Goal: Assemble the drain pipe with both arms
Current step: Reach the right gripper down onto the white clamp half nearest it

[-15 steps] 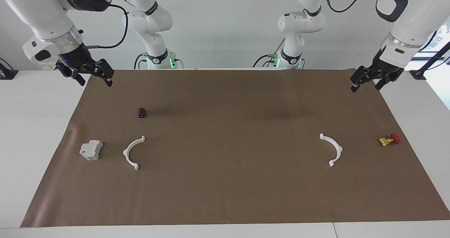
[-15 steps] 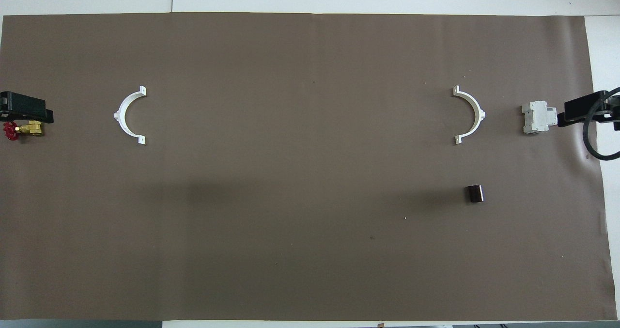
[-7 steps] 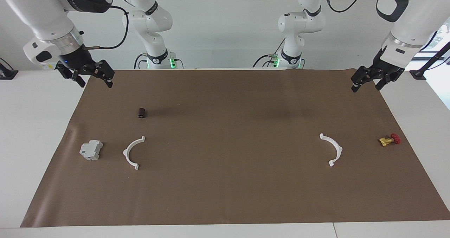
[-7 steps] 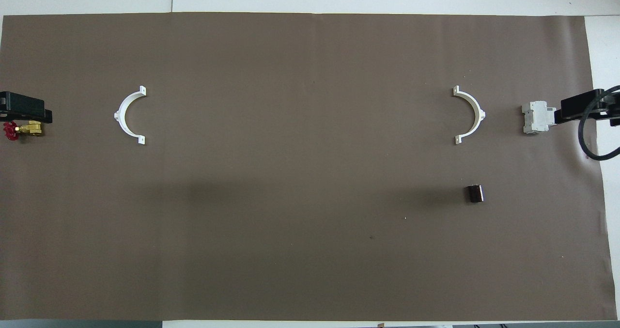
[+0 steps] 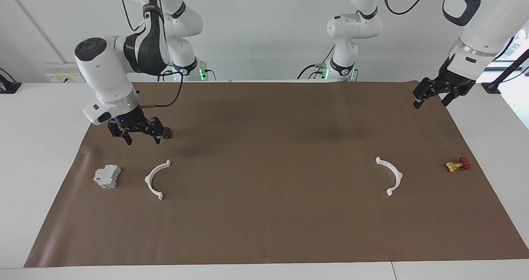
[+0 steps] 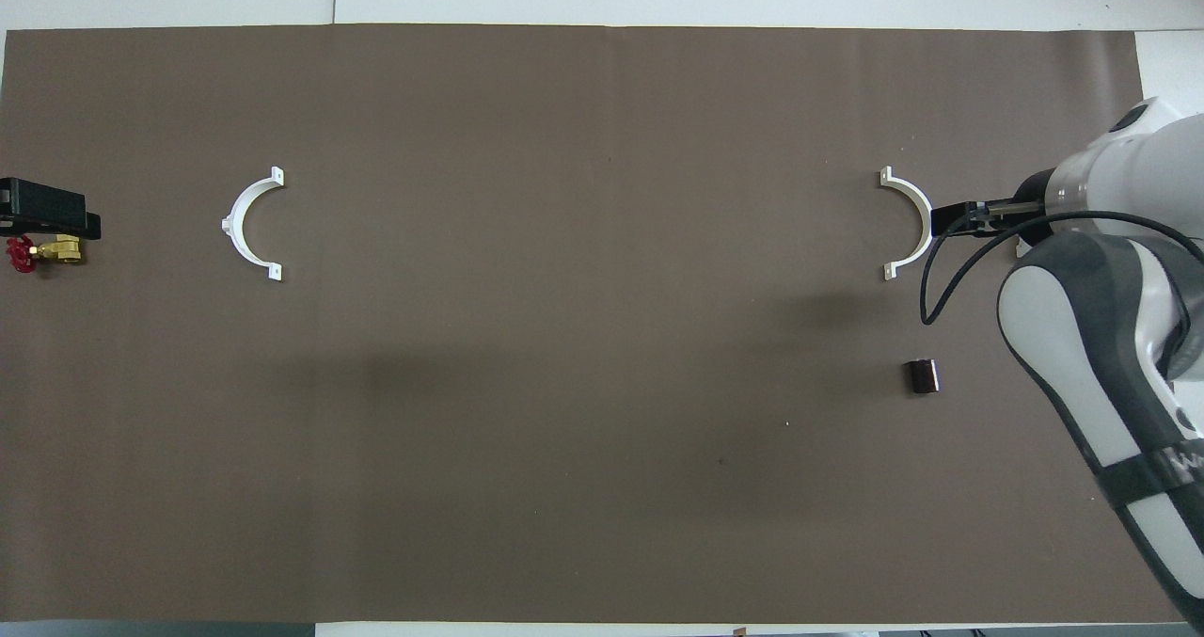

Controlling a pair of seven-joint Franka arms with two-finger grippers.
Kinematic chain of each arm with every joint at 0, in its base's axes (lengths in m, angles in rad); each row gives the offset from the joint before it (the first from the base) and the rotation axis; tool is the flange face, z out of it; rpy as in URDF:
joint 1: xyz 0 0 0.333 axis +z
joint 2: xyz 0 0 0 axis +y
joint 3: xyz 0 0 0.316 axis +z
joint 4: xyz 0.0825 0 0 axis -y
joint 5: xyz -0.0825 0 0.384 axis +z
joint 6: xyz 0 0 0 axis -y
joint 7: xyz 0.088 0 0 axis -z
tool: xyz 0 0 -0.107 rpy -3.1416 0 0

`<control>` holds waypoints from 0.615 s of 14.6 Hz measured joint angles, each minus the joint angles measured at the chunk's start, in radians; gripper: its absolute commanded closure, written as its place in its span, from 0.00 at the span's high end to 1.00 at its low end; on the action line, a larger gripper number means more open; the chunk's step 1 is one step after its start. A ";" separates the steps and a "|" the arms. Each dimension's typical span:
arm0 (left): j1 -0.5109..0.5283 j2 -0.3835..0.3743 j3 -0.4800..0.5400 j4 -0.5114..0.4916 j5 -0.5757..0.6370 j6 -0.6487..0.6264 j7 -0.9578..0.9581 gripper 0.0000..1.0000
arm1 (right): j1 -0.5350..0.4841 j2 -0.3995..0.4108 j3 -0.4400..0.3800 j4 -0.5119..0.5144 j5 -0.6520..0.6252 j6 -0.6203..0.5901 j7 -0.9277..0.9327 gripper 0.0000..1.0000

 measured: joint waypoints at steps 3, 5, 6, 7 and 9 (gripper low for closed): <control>-0.003 0.000 -0.002 -0.001 0.000 -0.004 0.000 1.00 | -0.010 0.111 -0.002 0.007 0.000 0.120 -0.035 0.90; -0.004 0.000 -0.002 -0.007 0.000 0.001 0.000 1.00 | -0.018 0.175 -0.002 0.023 0.022 0.154 -0.045 0.84; -0.004 -0.001 -0.002 -0.016 0.000 0.018 0.000 1.00 | -0.024 0.208 -0.003 0.030 0.040 0.171 -0.066 0.83; -0.004 -0.001 -0.002 -0.029 0.000 0.041 0.000 1.00 | -0.031 0.237 -0.003 0.037 0.052 0.186 -0.087 0.80; -0.004 0.002 -0.002 -0.065 0.000 0.108 0.001 1.00 | -0.049 0.277 -0.004 0.056 0.065 0.197 -0.118 0.77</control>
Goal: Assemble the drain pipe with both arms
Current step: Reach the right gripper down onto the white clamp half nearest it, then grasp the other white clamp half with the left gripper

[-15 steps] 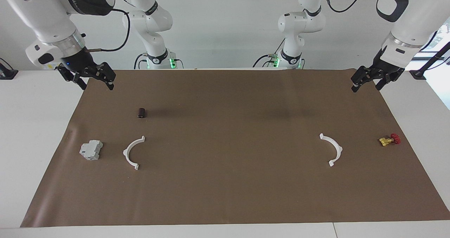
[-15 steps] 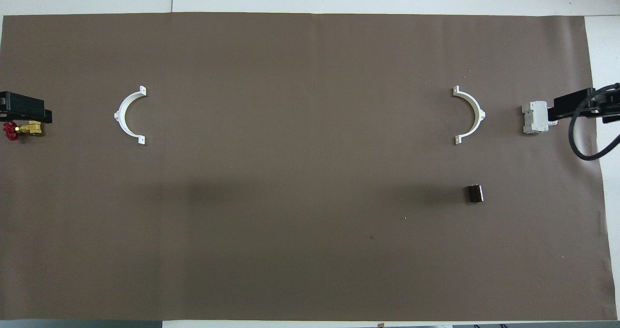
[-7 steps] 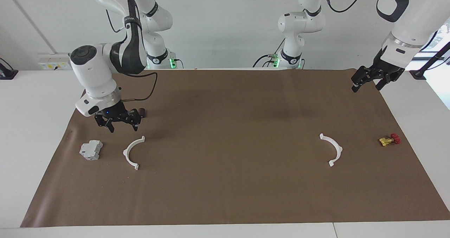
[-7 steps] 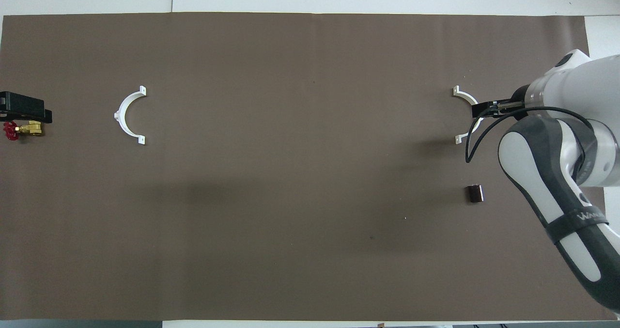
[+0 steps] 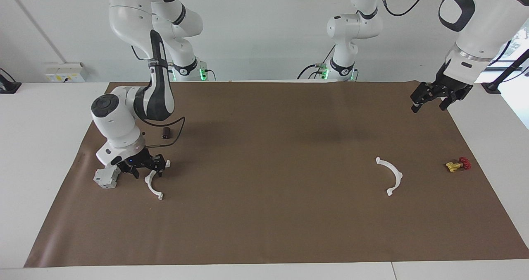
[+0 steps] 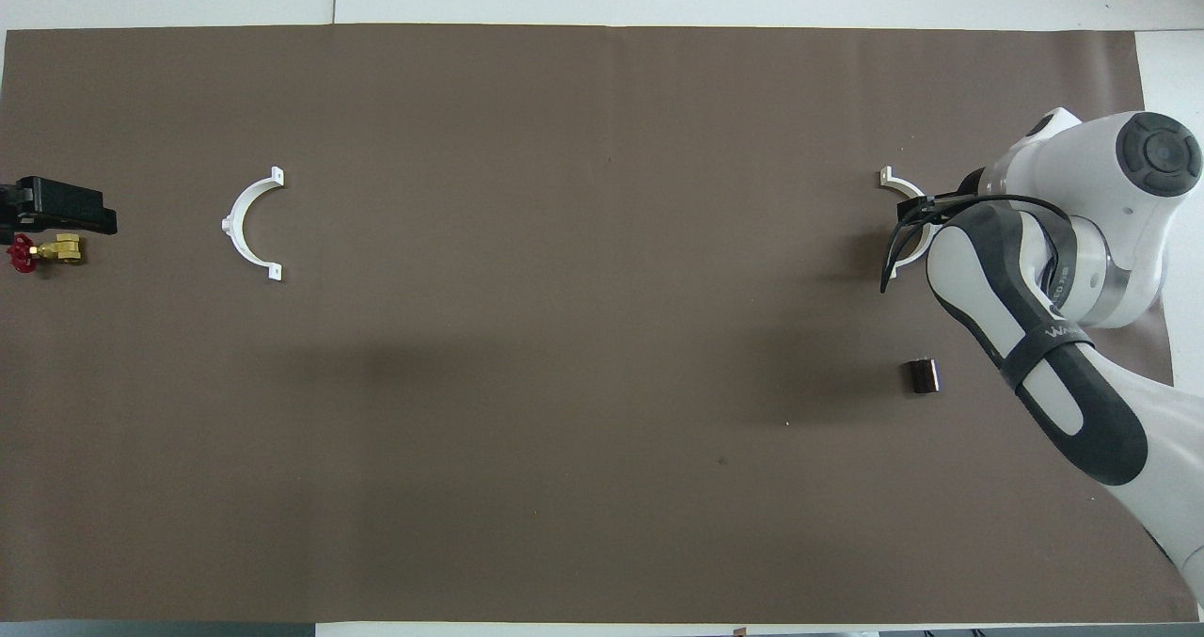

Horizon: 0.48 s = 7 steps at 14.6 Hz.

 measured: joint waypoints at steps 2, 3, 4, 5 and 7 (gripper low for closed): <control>0.000 0.018 0.000 -0.050 0.000 0.096 0.001 1.00 | -0.010 0.015 0.000 0.013 0.003 0.003 -0.019 0.73; 0.000 0.041 0.000 -0.073 0.000 0.143 0.002 1.00 | -0.014 0.017 0.000 0.016 0.007 0.004 -0.021 0.72; -0.001 0.069 0.000 -0.086 0.000 0.182 0.002 1.00 | -0.014 0.017 0.000 0.018 0.016 0.004 -0.022 0.70; -0.001 0.104 0.000 -0.097 0.000 0.227 0.003 1.00 | -0.014 0.017 0.001 0.019 0.024 0.004 -0.023 0.69; 0.000 0.176 0.000 -0.115 0.000 0.325 0.003 1.00 | -0.012 0.018 0.002 0.019 0.028 0.004 -0.023 0.66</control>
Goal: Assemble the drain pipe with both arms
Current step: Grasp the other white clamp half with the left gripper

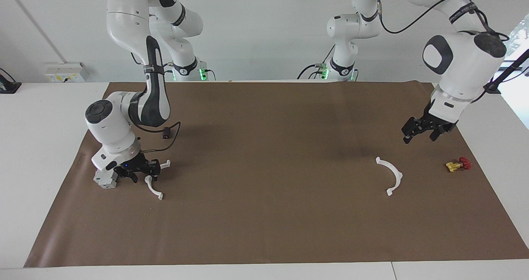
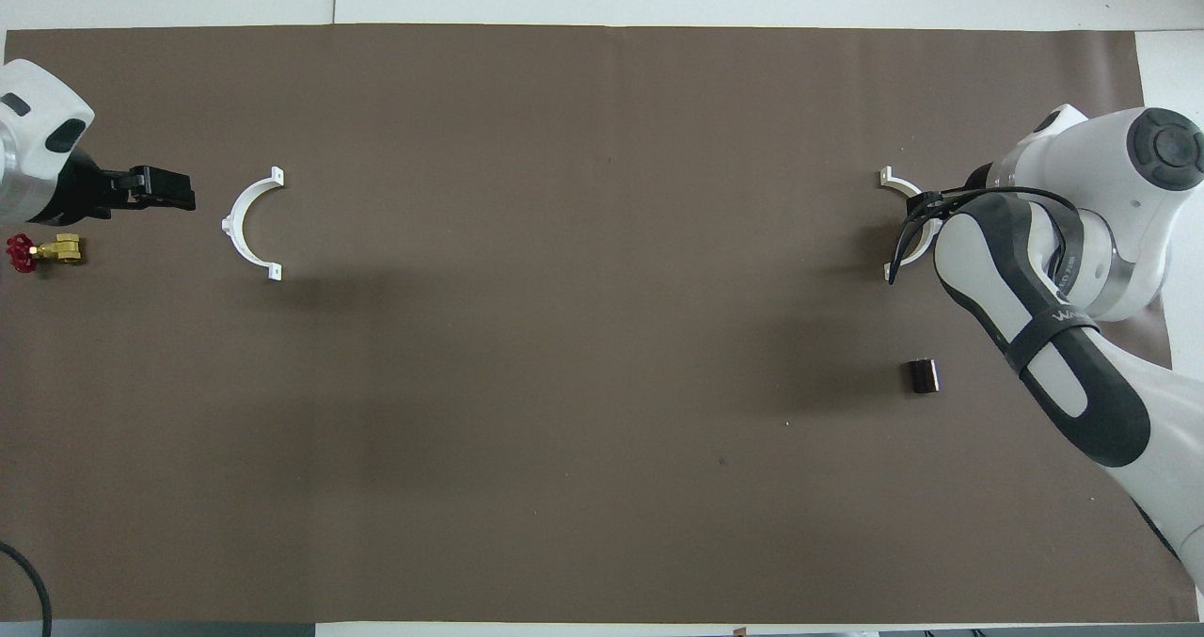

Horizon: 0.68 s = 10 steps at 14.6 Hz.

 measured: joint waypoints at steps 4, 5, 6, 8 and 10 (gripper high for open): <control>0.007 0.096 0.001 -0.055 0.000 0.166 0.000 1.00 | -0.002 0.017 0.000 0.000 0.010 0.008 -0.057 0.56; 0.010 0.109 0.001 -0.068 0.000 0.191 0.000 1.00 | -0.002 0.021 -0.001 0.000 0.012 0.011 -0.062 0.56; 0.010 0.123 0.002 -0.078 0.000 0.211 0.000 1.00 | -0.002 0.024 0.000 0.000 0.012 0.013 -0.063 0.56; 0.011 0.157 0.002 -0.087 0.000 0.248 0.000 1.00 | -0.001 0.024 0.000 0.000 0.012 0.014 -0.063 0.56; 0.011 0.193 0.002 -0.089 0.000 0.274 0.001 1.00 | -0.001 0.024 0.000 0.000 0.012 0.014 -0.063 0.56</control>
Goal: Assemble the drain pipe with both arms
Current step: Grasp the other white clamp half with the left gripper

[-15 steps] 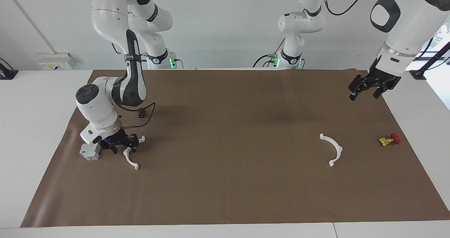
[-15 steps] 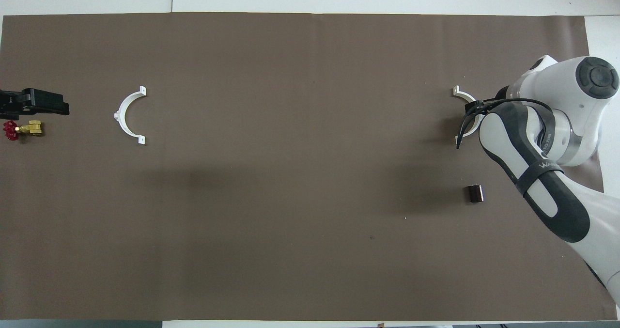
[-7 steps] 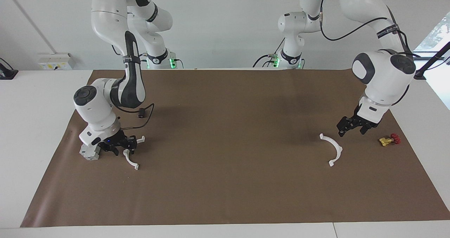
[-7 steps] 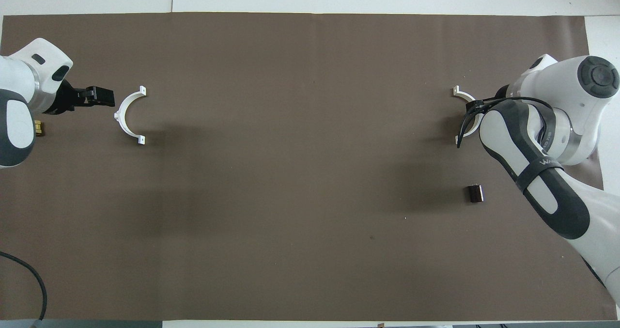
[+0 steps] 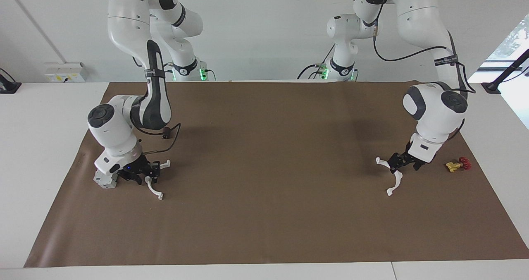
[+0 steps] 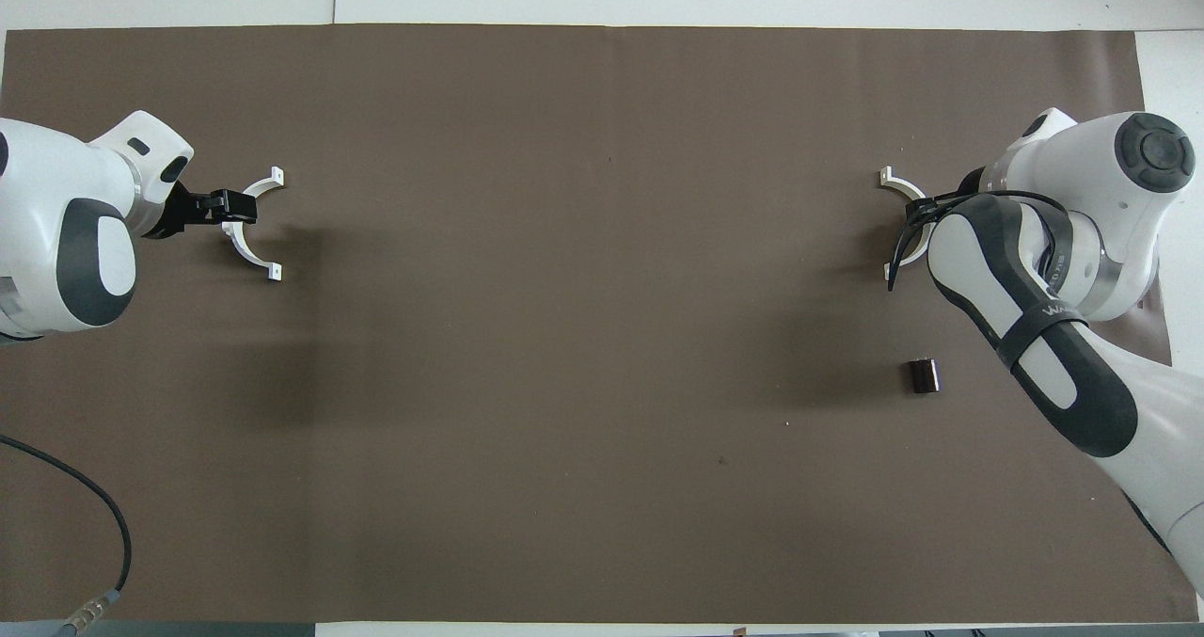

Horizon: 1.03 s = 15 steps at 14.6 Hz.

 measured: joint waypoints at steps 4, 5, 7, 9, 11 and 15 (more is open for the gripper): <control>0.000 0.036 0.000 -0.001 0.000 0.030 0.002 0.99 | 0.001 0.001 0.000 0.000 0.022 0.000 0.000 0.54; 0.000 0.037 0.000 -0.002 0.000 0.030 0.002 0.93 | 0.002 0.002 0.001 -0.001 0.027 0.000 0.000 0.53; 0.000 0.037 0.000 -0.003 0.000 0.029 0.003 0.71 | 0.004 0.003 0.001 -0.001 0.032 0.000 0.000 0.51; 0.000 0.037 0.000 -0.003 0.000 0.028 0.004 0.27 | 0.004 0.003 0.001 -0.001 0.033 0.001 0.000 0.42; 0.000 0.037 0.000 -0.003 0.000 0.028 0.004 0.00 | 0.004 0.003 0.001 -0.003 0.033 0.003 0.000 0.27; 0.000 0.033 -0.001 -0.001 0.000 0.030 0.006 0.00 | 0.004 0.004 0.001 -0.006 0.034 0.006 -0.004 0.00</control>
